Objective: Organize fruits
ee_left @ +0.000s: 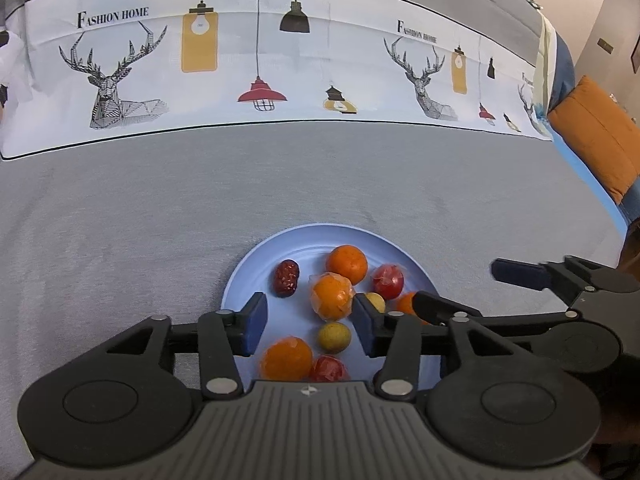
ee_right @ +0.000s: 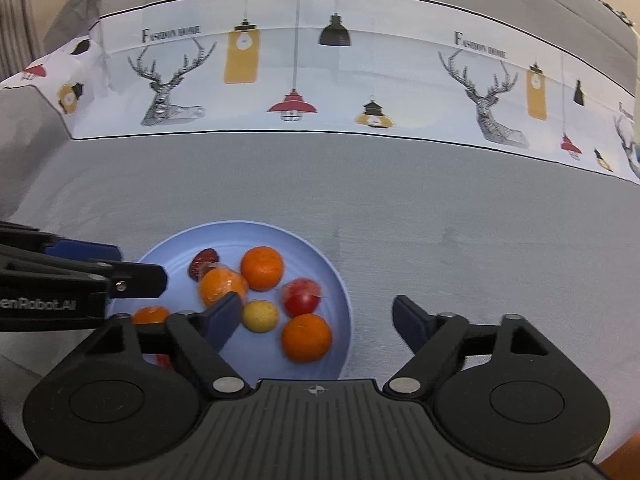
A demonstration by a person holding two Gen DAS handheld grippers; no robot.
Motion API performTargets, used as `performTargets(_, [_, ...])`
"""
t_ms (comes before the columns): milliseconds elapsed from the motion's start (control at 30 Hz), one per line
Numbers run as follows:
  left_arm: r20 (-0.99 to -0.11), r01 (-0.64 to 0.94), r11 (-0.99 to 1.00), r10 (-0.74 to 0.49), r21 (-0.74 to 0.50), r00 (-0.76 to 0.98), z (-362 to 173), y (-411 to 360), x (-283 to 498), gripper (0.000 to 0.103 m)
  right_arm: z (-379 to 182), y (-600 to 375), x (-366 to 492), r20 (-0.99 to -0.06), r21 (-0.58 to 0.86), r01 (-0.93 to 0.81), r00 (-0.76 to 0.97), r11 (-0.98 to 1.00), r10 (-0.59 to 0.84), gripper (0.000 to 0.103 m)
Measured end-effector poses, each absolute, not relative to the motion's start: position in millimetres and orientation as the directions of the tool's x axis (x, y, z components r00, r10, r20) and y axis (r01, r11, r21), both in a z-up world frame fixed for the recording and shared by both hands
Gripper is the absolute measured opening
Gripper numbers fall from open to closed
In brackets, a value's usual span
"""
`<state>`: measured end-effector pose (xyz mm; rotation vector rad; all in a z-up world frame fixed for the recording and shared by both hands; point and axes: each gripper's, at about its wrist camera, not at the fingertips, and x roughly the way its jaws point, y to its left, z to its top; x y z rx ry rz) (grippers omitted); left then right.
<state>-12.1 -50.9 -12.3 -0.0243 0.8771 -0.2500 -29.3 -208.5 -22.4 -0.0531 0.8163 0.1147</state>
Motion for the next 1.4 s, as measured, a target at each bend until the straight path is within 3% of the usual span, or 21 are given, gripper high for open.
performTargets(133, [-0.753, 0.176, 0.98, -0.187, -0.096, 0.631, -11, -49, -12, 0.083, -23, -213, -27, -0.734, -0.013, -0.082, 0.678, 0.997, 0.046, 0.095])
performTargets(367, [-0.746, 0.158, 0.987, -0.098, 0.01, 0.659, -9, -46, -20, 0.086, -20, -220, -26, -0.727, 0.015, -0.051, 0.685, 0.999, 0.046, 0.1])
performTargets(500, [-0.804, 0.162, 0.985, -0.052, 0.055, 0.592, 1, -45, -23, 0.086, -15, -227, -30, -0.717, 0.053, -0.016, 0.695, 0.998, 0.049, 0.102])
performTargets(567, [-0.805, 0.13, 0.988, -0.009, 0.085, 0.593, 10, -43, -29, 0.09, -14, -228, -31, -0.722, 0.056, -0.012, 0.691, 0.998, 0.049, 0.102])
performTargets(600, [-0.805, 0.105, 0.991, 0.009, 0.089, 0.593, 14, -41, -33, 0.101, -14, -228, -32, -0.724, 0.052, -0.013, 0.688, 0.999, 0.047, 0.102])
performTargets(633, [-0.804, 0.072, 0.994, 0.023, 0.081, 0.595, 18, -39, -36, 0.102, -13, -228, -32, -0.728, 0.046, -0.013, 0.684, 0.999, 0.042, 0.102])
performTargets(767, [-0.804, 0.01, 0.999, 0.021, 0.034, 0.594, 18, -47, -49, 0.102, -10, -230, -38, -0.728, 0.04, -0.01, 0.685, 0.999, 0.036, 0.102])
performTargets(900, [-0.789, 0.083, 0.994, 0.009, 0.076, 0.614, 1, -64, -69, 0.102, -4, -233, -49, -0.744, 0.048, 0.005, 0.667, 0.999, 0.032, 0.102])
performTargets(1033, [-0.812, 0.094, 0.996, -0.061, -0.007, 0.58, -7, -56, -68, 0.102, -1, -230, -63, -0.739, 0.052, -0.028, 0.671, 0.998, 0.057, 0.102])
performTargets(1400, [-0.825, -0.013, 1.0, 0.003, -0.005, 0.566, -16, -42, -48, 0.102, -16, -222, -53, -0.765, -0.006, -0.037, 0.644, 0.999, 0.019, 0.102])
